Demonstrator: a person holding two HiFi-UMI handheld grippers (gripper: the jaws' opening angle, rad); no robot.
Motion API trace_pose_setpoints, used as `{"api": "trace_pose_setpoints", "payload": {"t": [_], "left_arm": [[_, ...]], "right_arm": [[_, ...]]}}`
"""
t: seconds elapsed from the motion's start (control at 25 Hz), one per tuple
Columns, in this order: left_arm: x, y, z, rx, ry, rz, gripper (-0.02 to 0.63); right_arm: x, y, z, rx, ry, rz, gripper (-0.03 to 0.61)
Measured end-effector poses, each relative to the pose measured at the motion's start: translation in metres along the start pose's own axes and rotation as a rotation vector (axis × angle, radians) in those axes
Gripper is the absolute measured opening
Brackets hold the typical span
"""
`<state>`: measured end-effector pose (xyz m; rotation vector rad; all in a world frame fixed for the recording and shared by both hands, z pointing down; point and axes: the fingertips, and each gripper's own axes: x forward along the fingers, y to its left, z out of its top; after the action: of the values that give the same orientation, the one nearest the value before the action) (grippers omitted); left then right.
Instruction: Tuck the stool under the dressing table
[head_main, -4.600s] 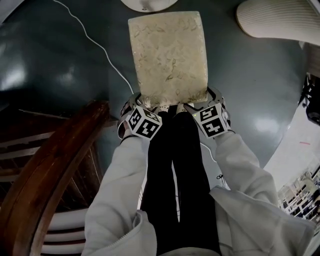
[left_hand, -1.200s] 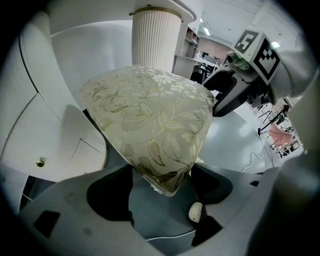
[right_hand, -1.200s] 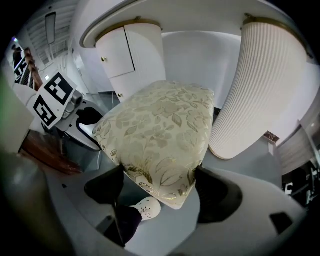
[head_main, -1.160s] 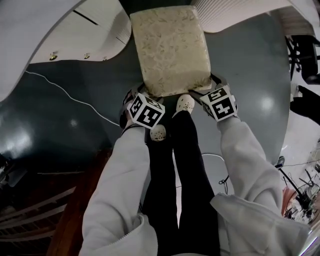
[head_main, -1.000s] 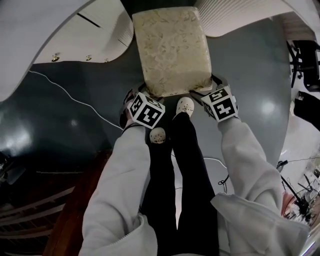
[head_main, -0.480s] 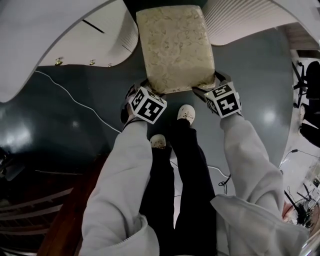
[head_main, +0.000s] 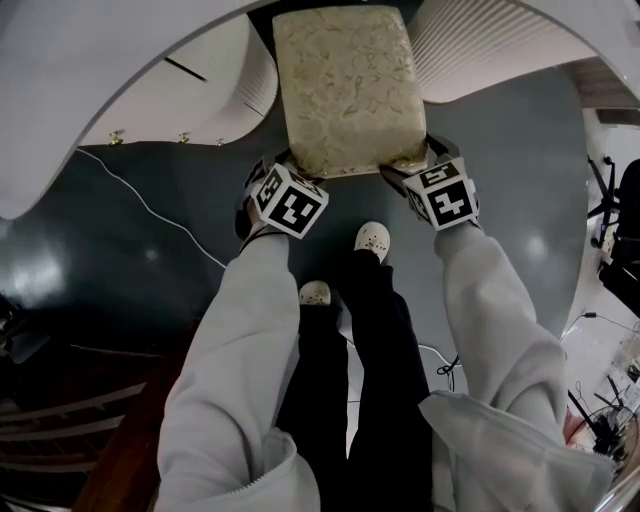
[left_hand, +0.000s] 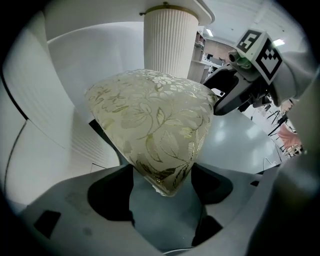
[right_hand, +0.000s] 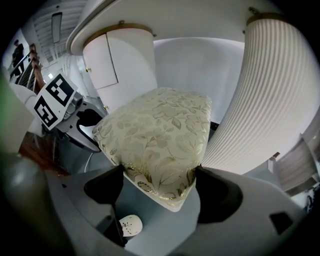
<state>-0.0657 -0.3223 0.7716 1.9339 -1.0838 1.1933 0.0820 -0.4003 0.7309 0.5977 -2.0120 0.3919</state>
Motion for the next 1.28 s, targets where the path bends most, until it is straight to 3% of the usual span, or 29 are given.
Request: {"api": "trace_pose_setpoints", "payload": {"t": [0.44,0.72,0.92,1.28], "left_arm": [[0.007,0.026,0.032,-0.019,-0.058,0.048,0.351],[0.014,0.057,0.062,-0.037,-0.132,0.151,0.344],[0.017,0.074,0.080,-0.013,-0.151,0.195,0.334],[0.017,0.105,0.108,0.039,-0.206,0.346,0.299]], "right_arm": [[0.012,-0.030,0.029,-0.009,-0.057,-0.013,0.509],[0.025,-0.058,0.058,-0.001,-0.117,-0.060,0.497],[0.031,-0.072,0.074,0.013,-0.144,-0.072,0.500],[0.040,-0.093,0.106,0.036,-0.206,-0.108,0.495]]}}
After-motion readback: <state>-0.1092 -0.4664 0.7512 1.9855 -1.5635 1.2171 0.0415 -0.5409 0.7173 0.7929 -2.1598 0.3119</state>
